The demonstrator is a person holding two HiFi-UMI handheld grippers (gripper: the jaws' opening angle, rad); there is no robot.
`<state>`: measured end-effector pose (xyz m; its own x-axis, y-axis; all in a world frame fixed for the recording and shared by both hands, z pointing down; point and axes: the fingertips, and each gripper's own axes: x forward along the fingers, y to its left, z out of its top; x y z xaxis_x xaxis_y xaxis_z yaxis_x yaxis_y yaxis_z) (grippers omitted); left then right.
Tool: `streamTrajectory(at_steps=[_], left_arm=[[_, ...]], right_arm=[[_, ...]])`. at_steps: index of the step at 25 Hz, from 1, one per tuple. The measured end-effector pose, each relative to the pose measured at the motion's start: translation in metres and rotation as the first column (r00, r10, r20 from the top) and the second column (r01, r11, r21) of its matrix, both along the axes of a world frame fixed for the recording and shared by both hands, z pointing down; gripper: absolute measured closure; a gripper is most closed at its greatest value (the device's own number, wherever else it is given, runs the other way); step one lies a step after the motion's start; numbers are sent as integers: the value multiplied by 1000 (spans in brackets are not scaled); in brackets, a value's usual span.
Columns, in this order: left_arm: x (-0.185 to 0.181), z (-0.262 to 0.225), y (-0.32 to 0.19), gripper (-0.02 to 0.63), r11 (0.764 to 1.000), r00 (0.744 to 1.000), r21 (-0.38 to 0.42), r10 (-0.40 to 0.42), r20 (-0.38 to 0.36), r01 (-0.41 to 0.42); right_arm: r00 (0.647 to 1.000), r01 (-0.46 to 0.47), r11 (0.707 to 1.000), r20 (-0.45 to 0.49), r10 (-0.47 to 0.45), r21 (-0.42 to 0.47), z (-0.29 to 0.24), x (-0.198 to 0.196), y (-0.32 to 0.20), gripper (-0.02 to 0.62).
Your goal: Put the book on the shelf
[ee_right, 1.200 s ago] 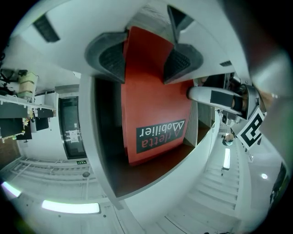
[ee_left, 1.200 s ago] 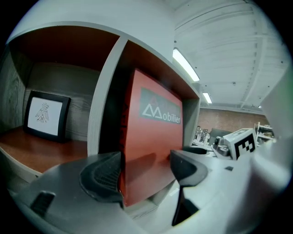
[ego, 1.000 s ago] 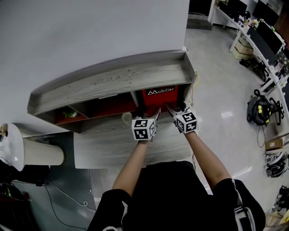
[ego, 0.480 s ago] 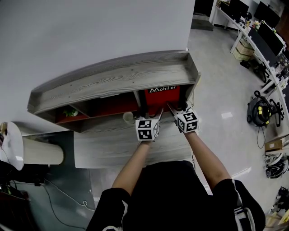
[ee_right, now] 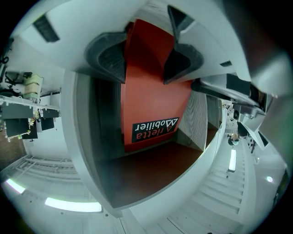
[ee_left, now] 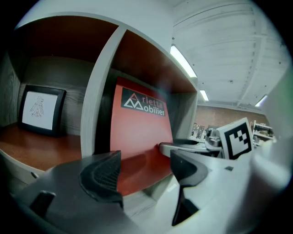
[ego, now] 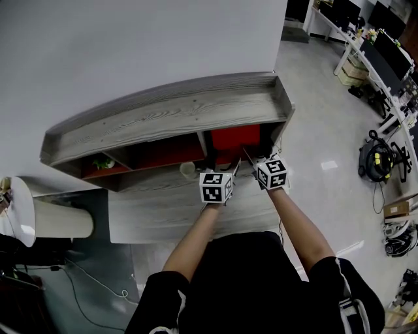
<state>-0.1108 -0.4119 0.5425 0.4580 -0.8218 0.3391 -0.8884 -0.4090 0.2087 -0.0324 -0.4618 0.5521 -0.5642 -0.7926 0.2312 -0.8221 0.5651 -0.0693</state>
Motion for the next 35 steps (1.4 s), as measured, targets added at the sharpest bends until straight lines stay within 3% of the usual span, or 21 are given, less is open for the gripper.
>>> streamTrajectory(at_steps=[9, 18, 22, 28, 35], left_arm=[[7, 12, -7, 275, 1000, 1000, -2, 17, 10, -17], [2, 13, -19, 290, 998, 998, 8, -64, 0, 64], [-3, 13, -22, 350, 993, 993, 18, -120, -5, 120], [10, 9, -30, 488, 993, 993, 28, -117, -18, 117], [10, 12, -42, 541, 982, 982, 16, -191, 8, 191]], right_arm=[[1000, 1, 1000, -22, -1, 11, -2, -8, -8, 337], [1000, -2, 999, -23, 1, -32, 3, -3, -4, 377], [999, -35, 998, 1, 36, -58, 4, 7, 1, 406], [999, -41, 997, -16, 40, -70, 7, 17, 4, 465], [1000, -7, 998, -5, 7, -70, 7, 25, 12, 526]])
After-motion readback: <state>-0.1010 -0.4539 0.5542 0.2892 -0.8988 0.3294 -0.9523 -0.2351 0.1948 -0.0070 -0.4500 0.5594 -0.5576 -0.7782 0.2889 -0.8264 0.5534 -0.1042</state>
